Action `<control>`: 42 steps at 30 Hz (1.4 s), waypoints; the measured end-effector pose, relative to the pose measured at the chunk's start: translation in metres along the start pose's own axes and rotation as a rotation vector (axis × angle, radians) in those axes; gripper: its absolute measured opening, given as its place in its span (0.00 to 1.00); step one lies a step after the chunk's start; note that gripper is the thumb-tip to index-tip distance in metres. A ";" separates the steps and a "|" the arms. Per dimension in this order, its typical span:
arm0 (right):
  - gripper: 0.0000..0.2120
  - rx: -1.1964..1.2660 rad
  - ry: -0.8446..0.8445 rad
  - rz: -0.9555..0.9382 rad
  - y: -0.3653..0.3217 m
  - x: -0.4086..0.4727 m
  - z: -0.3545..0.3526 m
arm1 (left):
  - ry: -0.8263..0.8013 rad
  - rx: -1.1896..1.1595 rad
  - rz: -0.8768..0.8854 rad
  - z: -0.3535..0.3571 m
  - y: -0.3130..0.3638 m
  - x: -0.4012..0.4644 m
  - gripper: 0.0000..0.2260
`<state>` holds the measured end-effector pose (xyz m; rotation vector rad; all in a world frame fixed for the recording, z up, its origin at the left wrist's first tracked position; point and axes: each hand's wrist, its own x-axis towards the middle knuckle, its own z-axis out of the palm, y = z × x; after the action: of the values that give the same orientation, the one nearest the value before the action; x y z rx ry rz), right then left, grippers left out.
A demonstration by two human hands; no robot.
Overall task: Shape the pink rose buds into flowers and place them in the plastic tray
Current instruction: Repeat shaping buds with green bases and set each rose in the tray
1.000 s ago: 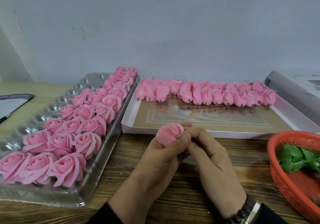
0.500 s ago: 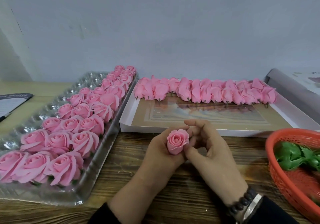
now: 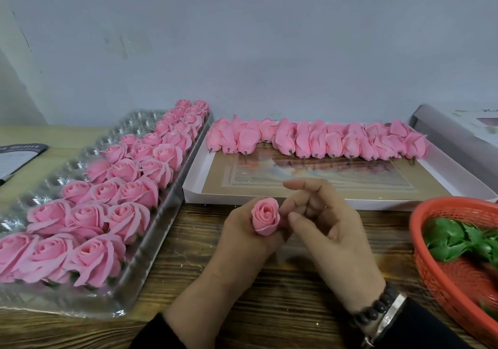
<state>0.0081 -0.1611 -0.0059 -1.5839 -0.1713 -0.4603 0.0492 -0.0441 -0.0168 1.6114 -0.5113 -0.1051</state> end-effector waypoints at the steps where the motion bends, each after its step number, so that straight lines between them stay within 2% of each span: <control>1: 0.20 0.019 0.026 -0.017 0.000 0.000 0.000 | 0.021 -0.049 -0.023 -0.001 0.001 0.000 0.04; 5: 0.21 -0.021 0.141 0.004 0.009 0.002 0.002 | 0.137 -0.373 -0.116 0.000 0.003 0.000 0.02; 8: 0.20 -0.069 0.015 0.101 0.013 0.003 0.008 | 0.144 -0.558 -0.120 0.003 0.005 0.000 0.03; 11: 0.19 -0.026 -0.110 0.171 0.014 0.000 0.014 | 0.146 -0.600 -0.193 0.004 0.000 0.000 0.07; 15: 0.17 -0.060 -0.081 0.199 0.015 -0.001 0.014 | 0.132 -0.665 -0.229 0.009 -0.002 0.000 0.13; 21: 0.05 0.003 -0.128 0.275 0.013 0.002 0.010 | 0.052 -0.719 -0.275 0.003 -0.001 0.001 0.21; 24: 0.03 0.150 -0.171 0.351 0.012 0.003 0.009 | 0.010 -0.691 -0.255 0.000 0.001 0.002 0.16; 29: 0.12 0.112 -0.200 0.287 0.017 0.002 0.009 | 0.012 -0.678 -0.261 0.000 -0.001 0.002 0.12; 33: 0.05 0.134 -0.255 0.330 0.018 0.004 0.003 | 0.002 -0.624 -0.292 -0.003 -0.001 0.002 0.17; 36: 0.05 0.220 -0.307 0.415 0.020 0.005 0.000 | 0.018 -0.586 -0.280 -0.004 0.001 0.003 0.20; 38: 0.03 0.131 -0.246 0.366 0.020 0.006 0.001 | 0.067 -0.489 -0.201 -0.004 0.000 0.003 0.22; 39: 0.05 0.082 -0.186 0.323 0.021 0.006 0.001 | 0.096 -0.427 -0.154 -0.005 -0.001 0.003 0.22; 42: 0.11 0.017 -0.022 0.199 0.019 0.007 0.000 | 0.165 -0.168 -0.053 -0.006 -0.003 0.003 0.10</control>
<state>0.0220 -0.1643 -0.0205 -1.5714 -0.0337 -0.2860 0.0549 -0.0393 -0.0181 1.4548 -0.3233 -0.0527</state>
